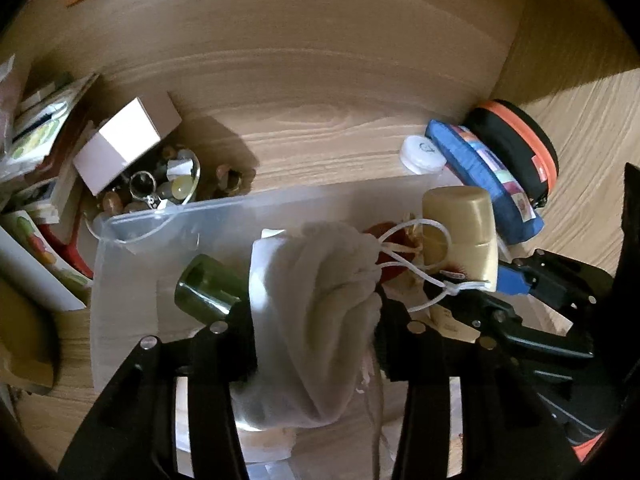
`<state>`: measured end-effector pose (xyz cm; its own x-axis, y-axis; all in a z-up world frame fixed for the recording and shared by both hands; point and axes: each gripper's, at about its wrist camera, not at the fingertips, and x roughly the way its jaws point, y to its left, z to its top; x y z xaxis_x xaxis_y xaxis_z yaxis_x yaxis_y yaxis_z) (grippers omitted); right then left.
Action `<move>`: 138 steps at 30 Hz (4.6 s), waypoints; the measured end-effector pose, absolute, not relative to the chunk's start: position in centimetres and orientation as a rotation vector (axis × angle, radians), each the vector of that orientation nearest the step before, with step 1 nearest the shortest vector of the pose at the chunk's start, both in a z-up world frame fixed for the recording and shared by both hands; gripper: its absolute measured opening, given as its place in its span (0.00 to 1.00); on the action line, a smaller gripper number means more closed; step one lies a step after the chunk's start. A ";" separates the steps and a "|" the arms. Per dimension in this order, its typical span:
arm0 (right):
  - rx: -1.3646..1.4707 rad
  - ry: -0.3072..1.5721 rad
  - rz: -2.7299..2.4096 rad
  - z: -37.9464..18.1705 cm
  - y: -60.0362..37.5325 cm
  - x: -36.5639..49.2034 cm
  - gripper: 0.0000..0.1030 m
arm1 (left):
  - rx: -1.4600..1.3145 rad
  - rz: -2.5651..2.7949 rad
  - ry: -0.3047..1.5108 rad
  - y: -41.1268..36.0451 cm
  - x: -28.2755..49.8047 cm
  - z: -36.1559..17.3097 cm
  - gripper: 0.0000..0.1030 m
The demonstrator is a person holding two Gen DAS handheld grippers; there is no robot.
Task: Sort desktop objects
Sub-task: 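Open both tools to drop the cloth pouch and cream tube into the box, then grasp the clear square item with the left tool while the right tool grasps the gourd ornament, then carry the square item and gourd ornament over the clear box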
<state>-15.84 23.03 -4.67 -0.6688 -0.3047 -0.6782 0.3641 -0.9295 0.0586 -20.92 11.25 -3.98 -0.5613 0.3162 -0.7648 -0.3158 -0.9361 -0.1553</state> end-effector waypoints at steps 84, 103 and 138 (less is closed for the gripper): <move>1.034 0.238 -2.562 -6.7 25.2 -2.7 0.79 | -1.315 2.590 0.144 6.3 -6.7 -8.0 0.95; 1.151 0.378 -2.385 -9.8 23.6 -4.8 0.58 | -1.344 2.574 0.181 8.5 -7.7 -9.4 0.74; 1.063 0.167 -2.382 -7.3 25.2 -3.2 0.17 | -1.277 2.620 0.061 4.5 -5.3 -7.5 0.32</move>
<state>-3.25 25.24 -7.28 -0.5558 -0.4101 -0.7231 0.5072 -0.8565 0.0959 -5.25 4.50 -7.52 -0.5958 0.1839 -0.7818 -0.2198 -0.9736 -0.0615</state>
